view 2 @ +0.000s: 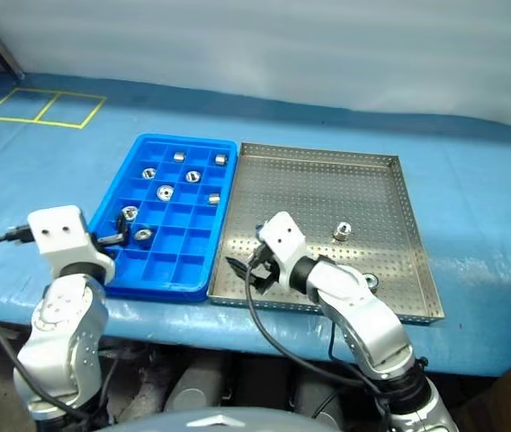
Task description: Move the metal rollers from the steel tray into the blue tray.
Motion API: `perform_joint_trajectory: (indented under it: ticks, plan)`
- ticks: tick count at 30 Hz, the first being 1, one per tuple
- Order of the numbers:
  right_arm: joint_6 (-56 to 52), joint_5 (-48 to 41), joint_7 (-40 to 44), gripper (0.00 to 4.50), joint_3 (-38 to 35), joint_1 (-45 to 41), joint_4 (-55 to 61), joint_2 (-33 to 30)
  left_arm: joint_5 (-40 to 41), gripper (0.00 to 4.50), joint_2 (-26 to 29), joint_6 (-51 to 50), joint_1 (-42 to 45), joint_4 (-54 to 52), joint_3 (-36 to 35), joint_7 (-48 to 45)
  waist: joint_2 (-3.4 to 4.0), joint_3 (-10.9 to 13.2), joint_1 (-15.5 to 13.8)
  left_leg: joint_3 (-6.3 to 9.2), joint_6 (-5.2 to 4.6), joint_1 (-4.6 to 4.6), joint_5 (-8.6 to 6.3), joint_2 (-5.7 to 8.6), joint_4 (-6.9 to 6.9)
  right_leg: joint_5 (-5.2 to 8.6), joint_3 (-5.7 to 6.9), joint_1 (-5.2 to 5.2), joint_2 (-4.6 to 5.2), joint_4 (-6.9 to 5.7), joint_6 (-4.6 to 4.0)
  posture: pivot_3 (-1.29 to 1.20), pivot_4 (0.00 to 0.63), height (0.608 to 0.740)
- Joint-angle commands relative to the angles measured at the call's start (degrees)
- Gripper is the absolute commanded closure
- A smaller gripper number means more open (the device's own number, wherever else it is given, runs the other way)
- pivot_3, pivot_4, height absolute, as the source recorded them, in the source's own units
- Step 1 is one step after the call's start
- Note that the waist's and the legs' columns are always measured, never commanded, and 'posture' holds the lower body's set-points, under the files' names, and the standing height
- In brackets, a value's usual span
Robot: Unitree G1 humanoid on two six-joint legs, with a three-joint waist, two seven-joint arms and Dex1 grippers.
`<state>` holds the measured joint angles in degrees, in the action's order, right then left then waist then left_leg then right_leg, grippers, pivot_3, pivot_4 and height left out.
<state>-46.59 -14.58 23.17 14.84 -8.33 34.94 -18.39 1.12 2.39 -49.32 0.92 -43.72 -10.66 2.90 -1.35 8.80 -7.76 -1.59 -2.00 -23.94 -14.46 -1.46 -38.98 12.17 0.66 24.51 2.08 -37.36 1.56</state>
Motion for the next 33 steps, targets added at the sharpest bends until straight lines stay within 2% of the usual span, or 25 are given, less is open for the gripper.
perform_joint_trajectory:
  ticks: [1,6,11,15,21,28,31,33]
  plan:
    - [-3.11,1.91,-5.51,0.0,-4.74,0.82,3.21,0.27,4.01,0.22,1.77,3.37,0.93,0.97,4.88,-6.67,0.0,0.0,0.81,0.0,-0.01,-0.01,0.0,0.0,0.01,-0.01,0.01,-0.01,-0.01,0.06,0.0,0.18,0.15,0.74]
    - [-7.39,4.47,-13.85,0.0,-9.32,-0.32,-0.3,5.07,8.13,0.22,5.19,4.82,1.9,3.4,13.27,-14.75,0.03,0.01,3.19,-0.03,-0.02,-0.06,-0.01,0.0,0.1,-0.15,0.01,0.02,-0.08,0.17,-0.19,0.08,0.15,0.74]
    - [-5.52,8.15,-21.14,0.0,-11.06,-4.4,-7.89,10.79,12.19,0.22,7.64,4.63,2.79,4.82,19.95,-21.84,0.11,0.04,5.99,-0.09,-0.03,-0.04,0.0,-0.03,0.11,-0.15,-0.12,0.01,-0.43,0.2,-0.12,0.05,0.15,0.74]
    - [-1.47,10.87,-25.43,0.0,-12.45,-7.03,-15.74,13.73,14.3,0.22,10.9,4.41,1.67,4.22,25.1,-26.47,0.16,0.05,6.85,-0.12,-0.03,0.0,0.0,-0.05,0.16,-0.16,-0.26,0.02,-0.56,0.19,-0.11,0.04,0.15,0.74]
    - [4.59,10.28,-28.92,0.0,-17.58,-10.94,-26.34,18.23,14.81,0.22,11.94,5.6,0.51,4.27,27.93,-26.43,0.26,0.1,7.13,-0.22,-0.03,0.06,0.0,-0.06,0.19,-0.18,-0.45,0.02,-0.61,0.19,0.0,0.05,0.15,0.74]
    - [8.79,10.35,-28.3,0.0,-18.15,-12.1,-35.41,19.25,13.94,0.22,9.82,6.84,-0.87,4.46,28.92,-22.44,0.29,0.1,7.05,-0.28,-0.06,0.1,-0.01,-0.04,0.19,-0.25,-0.54,0.0,-0.61,0.2,0.04,0.07,0.15,0.74]
    - [9.27,9.95,-27.88,0.53,-17.95,-11.86,-36.0,19.83,13.85,0.16,9.69,6.84,-1.18,4.23,28.76,-21.75,0.36,0.11,7.03,-0.29,-0.06,0.1,-0.01,-0.04,0.19,-0.26,-0.56,0.01,-0.61,0.2,0.07,0.08,0.15,0.74]
    - [8.97,9.75,-27.69,1.21,-17.62,-11.58,-35.48,20.29,13.83,0.16,9.93,6.93,-1.42,4.08,28.57,-21.47,0.39,0.11,7.02,-0.29,-0.06,0.12,-0.01,-0.05,0.19,-0.26,-0.56,-0.01,-0.62,0.19,0.08,0.09,0.15,0.74]
